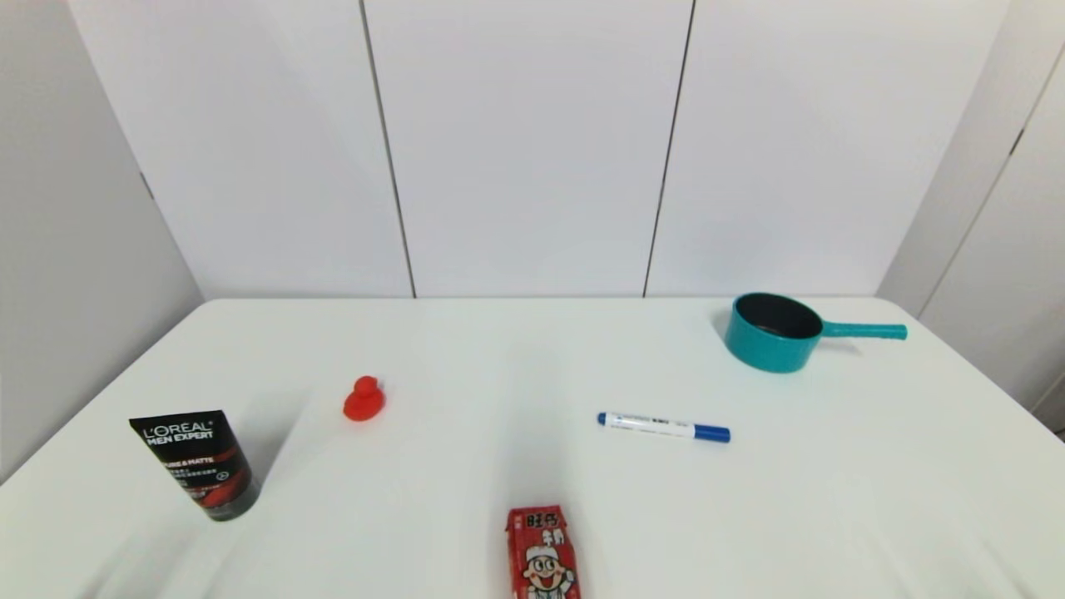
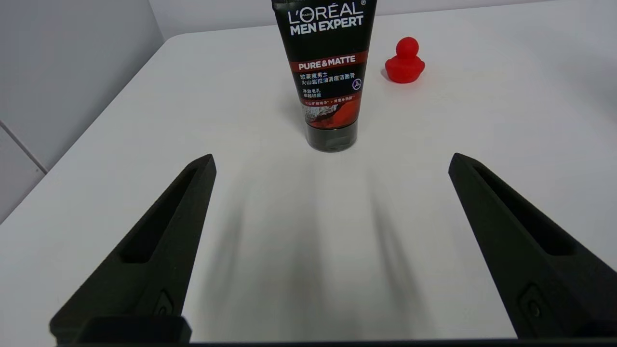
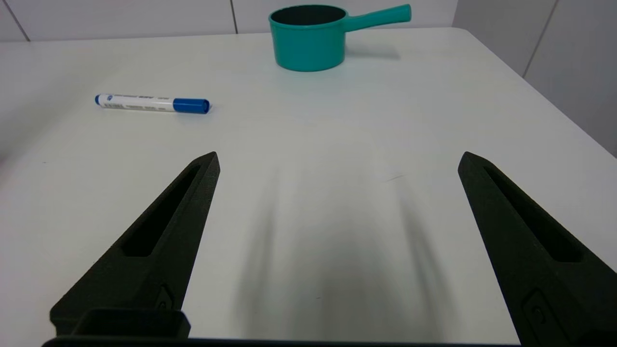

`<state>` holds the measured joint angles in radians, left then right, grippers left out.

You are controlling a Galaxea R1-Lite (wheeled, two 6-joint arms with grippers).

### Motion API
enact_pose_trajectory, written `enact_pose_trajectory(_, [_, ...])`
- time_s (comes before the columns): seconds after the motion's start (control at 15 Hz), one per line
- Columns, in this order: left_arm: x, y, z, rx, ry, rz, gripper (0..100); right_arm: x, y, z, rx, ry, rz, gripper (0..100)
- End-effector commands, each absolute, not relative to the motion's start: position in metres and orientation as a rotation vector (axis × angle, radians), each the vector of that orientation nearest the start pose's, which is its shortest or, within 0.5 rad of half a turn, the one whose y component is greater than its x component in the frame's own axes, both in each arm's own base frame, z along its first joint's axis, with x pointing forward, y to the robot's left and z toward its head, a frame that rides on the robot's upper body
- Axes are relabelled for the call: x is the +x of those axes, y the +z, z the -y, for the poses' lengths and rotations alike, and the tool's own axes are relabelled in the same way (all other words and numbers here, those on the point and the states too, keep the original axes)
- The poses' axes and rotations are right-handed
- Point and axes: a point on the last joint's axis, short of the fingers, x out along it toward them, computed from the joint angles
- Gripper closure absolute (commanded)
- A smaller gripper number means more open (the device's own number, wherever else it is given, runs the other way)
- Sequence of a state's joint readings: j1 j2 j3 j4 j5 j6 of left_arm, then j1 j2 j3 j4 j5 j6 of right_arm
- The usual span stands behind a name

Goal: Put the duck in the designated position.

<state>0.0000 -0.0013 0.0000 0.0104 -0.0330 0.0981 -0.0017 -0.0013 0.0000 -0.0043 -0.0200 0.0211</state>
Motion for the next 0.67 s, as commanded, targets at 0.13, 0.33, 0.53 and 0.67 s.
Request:
enact_pose_trajectory(0.13, [-0.0228, 0.0744, 0.0008, 0.098, -0.034, -0.009, 0, -0.0228, 0.0760, 0.0004, 0.022, -0.021, 0.005, 0])
enact_pose_trajectory(0.33, [-0.0228, 0.0744, 0.0007, 0.098, -0.033, -0.009, 0, -0.0228, 0.0760, 0.0004, 0.022, -0.021, 0.005, 0])
enact_pose_trajectory(0.53, [-0.0228, 0.0744, 0.0007, 0.098, -0.033, -0.009, 0, -0.0228, 0.0760, 0.0004, 0.022, -0.021, 0.005, 0])
enact_pose_trajectory(0.67, [-0.0228, 0.0744, 0.0008, 0.098, -0.034, -0.009, 0, -0.0228, 0.0760, 0.0004, 0.022, -0.021, 0.005, 0])
